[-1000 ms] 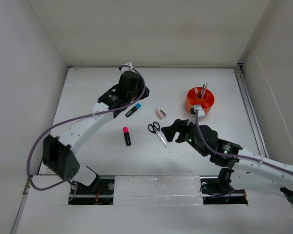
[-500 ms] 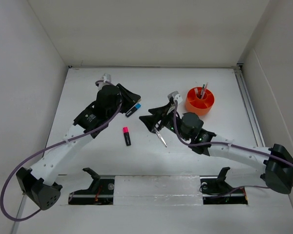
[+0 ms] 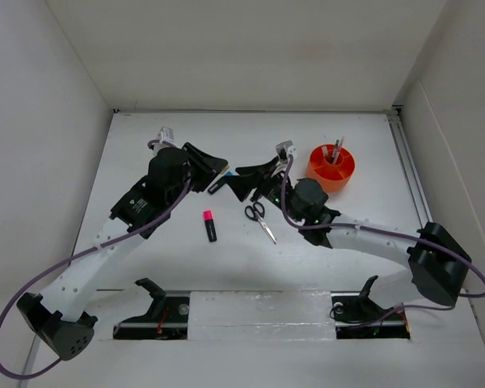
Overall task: Sort the stationery into containers
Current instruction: Pick up the stationery from the center of the board, then place the stationery in the storage box.
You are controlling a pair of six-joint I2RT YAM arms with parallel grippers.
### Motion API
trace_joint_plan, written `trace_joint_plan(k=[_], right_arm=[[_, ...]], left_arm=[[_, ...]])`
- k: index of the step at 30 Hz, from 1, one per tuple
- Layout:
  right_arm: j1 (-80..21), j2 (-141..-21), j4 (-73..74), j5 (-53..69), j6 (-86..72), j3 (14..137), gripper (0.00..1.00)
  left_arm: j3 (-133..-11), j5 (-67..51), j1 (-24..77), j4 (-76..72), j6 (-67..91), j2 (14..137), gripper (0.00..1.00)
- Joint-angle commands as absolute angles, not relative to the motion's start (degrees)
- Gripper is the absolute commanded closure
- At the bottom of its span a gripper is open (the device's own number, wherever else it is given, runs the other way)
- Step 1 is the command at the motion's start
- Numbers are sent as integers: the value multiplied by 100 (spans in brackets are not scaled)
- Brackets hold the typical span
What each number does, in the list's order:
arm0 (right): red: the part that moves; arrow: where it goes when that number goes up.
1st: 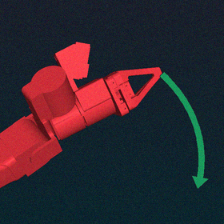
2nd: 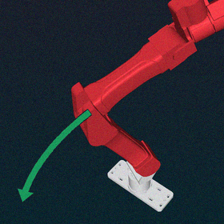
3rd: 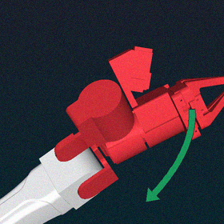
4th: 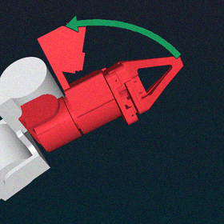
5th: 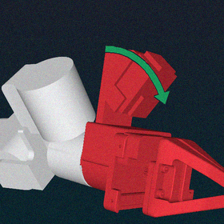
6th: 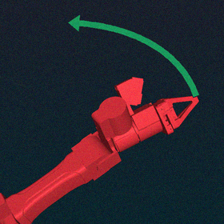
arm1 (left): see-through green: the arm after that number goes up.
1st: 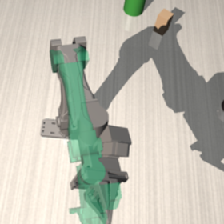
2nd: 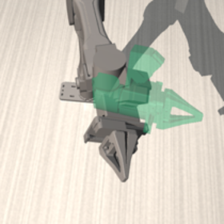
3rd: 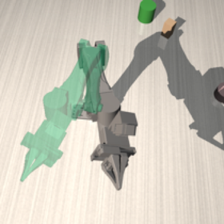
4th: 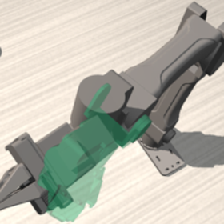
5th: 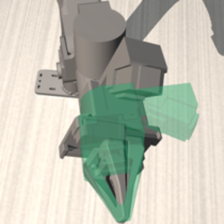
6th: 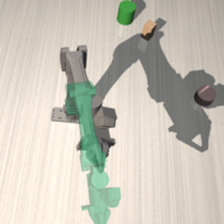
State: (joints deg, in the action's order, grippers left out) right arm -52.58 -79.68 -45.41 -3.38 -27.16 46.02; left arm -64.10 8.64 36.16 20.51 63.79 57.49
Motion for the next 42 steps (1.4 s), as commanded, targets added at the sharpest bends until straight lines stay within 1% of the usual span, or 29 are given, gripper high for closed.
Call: trace_joint_plan(k=[1, 6, 8, 11, 14, 16, 17, 18, 19, 20, 21, 22, 24, 27, 29, 35, 36, 38, 39, 40, 41, 42], right_arm=[[-5265, -7972, -5282, -45, -2909, 4975, 36], [-5265, -8138, -5361, 9, -2909, 5080, 36], [-5265, -8208, -5361, -70, -2909, 5141, 40], [-5265, -8349, -5247, -123, -2909, 5317, 49], [-5265, -8402, -5195, -123, -2909, 5379, 51], [-5265, -8473, -5194, -123, -2909, 5379, 55], [-5265, -8473, -5247, -123, -2909, 5379, 55], [-5265, -8525, -5247, -175, -2909, 5379, 59], [-5265, -8525, -5247, -176, -2909, 5379, 60], [-5265, -8525, -5247, -245, -2909, 5379, 66], [-5265, -8525, -5247, -246, -2909, 5379, 66], [-5265, -8525, -5247, -298, -2909, 5379, 73], [-5265, -8525, -5247, -377, -2909, 5379, 75], [-5265, -8525, -5247, -518, -2909, 5379, 83], [-5265, -8525, -5247, -580, -2962, 5431, 100], [-5212, -8473, -4949, -756, -2962, 5432, 100], [-5212, -8473, -4818, -756, -2849, 5484, 100], [-5212, -8411, -4136, -703, -2567, 5624, 100], [-5142, -8359, -3913, -703, -2445, 5738, 100], [-5142, -8297, -3659, -634, -2191, 5800, 100], [-5037, -8297, -3221, -485, -2067, 5801, 100], [-4836, -8201, -3008, -362, -1944, 5879, 100]], left_arm=[[-6346, 791, 3612, 1837, 6372, 5748, 100], [-6346, 713, 3612, 1775, 6311, 5801, 100], [-6346, 642, 3612, 1723, 6249, 5801, 100], [-6346, 642, 3612, 1723, 6249, 5801, 100], [-6346, 642, 3612, 1723, 6187, 5801, 100], [-6346, 642, 3612, 1670, 6135, 5801, 100], [-6346, 581, 3612, 1670, 6135, 5801, 100], [-6346, 580, 3612, 1670, 6135, 5801, 100], [-6346, 510, 3612, 1670, 6135, 5801, 100], [-6346, 510, 3612, 1670, 6135, 5801, 100], [-6346, 510, 3612, 1670, 6135, 5801, 100], [-6346, 510, 3612, 1670, 6135, 5801, 100], [-6293, 510, 3612, 1617, 6135, 5801, 100], [-6240, 510, 3612, 1617, 6135, 5801, 100], [-6240, 510, 3612, 1617, 6135, 5801, 100], [-6240, 685, 3612, 1670, 6083, 5695, 100], [-6345, 746, 3612, 1774, 6021, 5634, 97], [-6494, 1053, 3612, 2003, 5916, 5581, 72], [-6600, 1185, 3612, 2108, 5863, 5529, 66], [-6853, 1308, 3612, 2327, 5653, 5476, 55], [-7029, 1649, 3612, 2547, 5590, 5476, 47], [-7214, 1852, 3612, 2792, 5590, 5476, 40]])
